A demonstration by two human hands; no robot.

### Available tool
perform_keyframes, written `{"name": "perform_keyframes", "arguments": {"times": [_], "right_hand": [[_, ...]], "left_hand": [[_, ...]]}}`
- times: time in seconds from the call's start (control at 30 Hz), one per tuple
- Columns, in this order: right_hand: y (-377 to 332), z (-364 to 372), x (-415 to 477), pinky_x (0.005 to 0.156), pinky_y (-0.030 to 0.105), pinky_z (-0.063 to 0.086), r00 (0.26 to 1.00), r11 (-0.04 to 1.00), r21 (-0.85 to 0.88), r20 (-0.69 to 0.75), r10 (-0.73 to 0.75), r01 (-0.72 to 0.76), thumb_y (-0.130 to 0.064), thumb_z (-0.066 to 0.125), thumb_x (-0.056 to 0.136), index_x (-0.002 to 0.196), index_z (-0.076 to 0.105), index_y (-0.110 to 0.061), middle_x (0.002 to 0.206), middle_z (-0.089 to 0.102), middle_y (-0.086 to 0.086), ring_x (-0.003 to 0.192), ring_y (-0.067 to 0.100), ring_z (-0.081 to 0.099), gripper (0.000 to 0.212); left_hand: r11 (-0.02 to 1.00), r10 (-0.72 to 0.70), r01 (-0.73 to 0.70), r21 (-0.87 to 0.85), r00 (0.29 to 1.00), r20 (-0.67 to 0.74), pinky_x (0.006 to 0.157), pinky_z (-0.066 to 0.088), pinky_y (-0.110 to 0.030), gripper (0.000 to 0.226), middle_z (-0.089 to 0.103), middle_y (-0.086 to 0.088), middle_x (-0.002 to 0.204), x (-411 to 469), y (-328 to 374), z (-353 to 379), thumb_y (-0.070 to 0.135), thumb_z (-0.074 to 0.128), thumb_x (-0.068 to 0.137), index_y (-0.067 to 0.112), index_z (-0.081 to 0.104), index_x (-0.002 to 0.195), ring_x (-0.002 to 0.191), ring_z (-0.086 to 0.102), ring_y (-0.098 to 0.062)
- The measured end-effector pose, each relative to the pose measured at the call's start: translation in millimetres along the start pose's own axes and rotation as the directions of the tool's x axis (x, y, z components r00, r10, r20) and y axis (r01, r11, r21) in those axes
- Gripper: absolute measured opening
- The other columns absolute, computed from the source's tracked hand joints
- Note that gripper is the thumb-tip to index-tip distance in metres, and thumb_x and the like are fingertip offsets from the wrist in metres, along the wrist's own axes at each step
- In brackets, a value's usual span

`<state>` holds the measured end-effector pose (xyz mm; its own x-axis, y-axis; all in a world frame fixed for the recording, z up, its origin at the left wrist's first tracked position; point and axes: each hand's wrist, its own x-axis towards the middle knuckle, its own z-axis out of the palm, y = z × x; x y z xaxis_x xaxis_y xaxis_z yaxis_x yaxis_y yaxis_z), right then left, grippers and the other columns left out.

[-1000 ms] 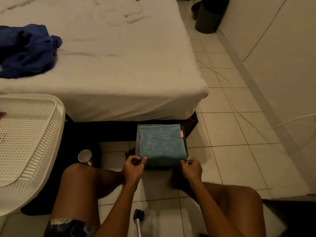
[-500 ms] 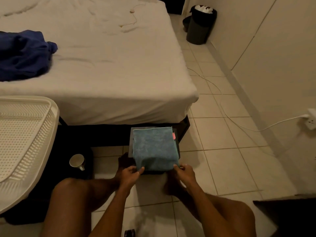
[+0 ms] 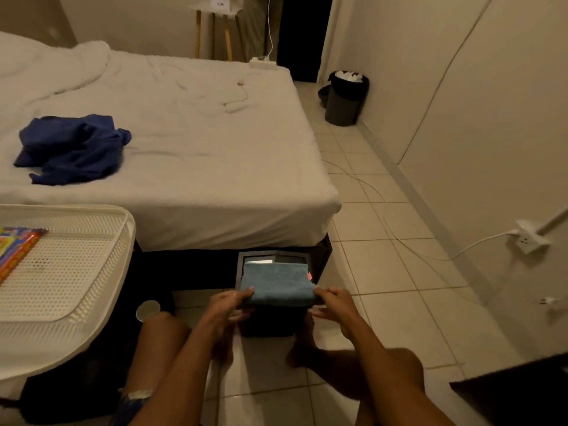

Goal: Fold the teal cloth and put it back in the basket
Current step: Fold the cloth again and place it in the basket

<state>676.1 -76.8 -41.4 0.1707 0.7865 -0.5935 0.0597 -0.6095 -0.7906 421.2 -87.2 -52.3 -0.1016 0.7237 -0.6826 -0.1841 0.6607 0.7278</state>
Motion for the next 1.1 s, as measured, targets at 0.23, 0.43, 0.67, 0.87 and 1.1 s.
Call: {"name": "perform_keyframes", "arguments": {"times": [0.23,0.43,0.67,0.87,1.1], "right_hand": [[-84.0,-5.1,-20.2,0.064,0.029,0.053,0.982,0.978,-0.107,-0.044,-0.184,0.178,-0.035,0.068,0.092,0.096,0.067,-0.013,0.1,0.066,0.01,0.085,0.022,0.064,0.023],[-142.0,-21.9,-45.4,0.069,0.027,0.049,0.954,0.942,-0.148,0.044,-0.298,0.301,-0.033,0.066,0.092,0.116,0.064,-0.005,0.105,0.067,0.007,0.09,0.016,0.062,0.037],[-186.8,-27.6,-70.0,0.083,0.033,0.048,0.891,0.856,-0.248,0.1,-0.443,0.454,-0.035,0.065,0.093,0.109,0.068,-0.013,0.099,0.063,-0.001,0.09,0.014,0.058,0.027],[-237.0,-14.9,-71.1,0.067,0.023,0.048,0.82,0.79,-0.241,0.047,-0.57,0.563,-0.04,0.068,0.09,0.105,0.072,-0.011,0.102,0.069,0.004,0.087,0.013,0.062,0.033],[-310.2,4.0,-68.9,0.089,0.034,0.051,0.777,0.779,-0.042,-0.057,-0.627,0.626,-0.042,0.071,0.087,0.106,0.068,-0.008,0.1,0.066,0.0,0.103,0.022,0.061,0.039]], "left_hand": [[0.995,0.093,-0.092,0.046,0.995,-0.022,0.067,0.054,-0.032,0.066,0.061,-0.014,0.123,-24.5,90.3,7.9,0.034,0.085,0.072,0.0,0.057,0.123,0.104,0.061,-0.025],[0.945,0.229,-0.248,0.212,0.967,0.107,0.094,0.043,-0.033,0.044,0.055,-0.009,0.131,-63.2,152.2,7.3,0.028,0.072,0.086,0.001,0.061,0.118,0.123,0.05,-0.027],[0.856,0.45,-0.449,0.257,0.891,0.059,0.07,0.047,-0.027,0.043,0.067,-0.01,0.111,-83.3,189.6,-3.2,0.027,0.081,0.077,0.003,0.07,0.112,0.099,0.058,-0.021],[0.804,0.579,-0.565,0.186,0.815,-0.026,0.092,0.049,-0.038,0.044,0.065,-0.008,0.113,-90.0,240.0,-6.7,0.027,0.079,0.08,0.004,0.069,0.115,0.108,0.055,-0.022],[0.669,0.737,-0.728,0.149,0.676,-0.005,0.093,0.047,-0.035,0.038,0.068,-0.004,0.109,-107.5,305.9,-11.8,0.031,0.074,0.084,0.008,0.07,0.113,0.106,0.058,-0.02]]}}
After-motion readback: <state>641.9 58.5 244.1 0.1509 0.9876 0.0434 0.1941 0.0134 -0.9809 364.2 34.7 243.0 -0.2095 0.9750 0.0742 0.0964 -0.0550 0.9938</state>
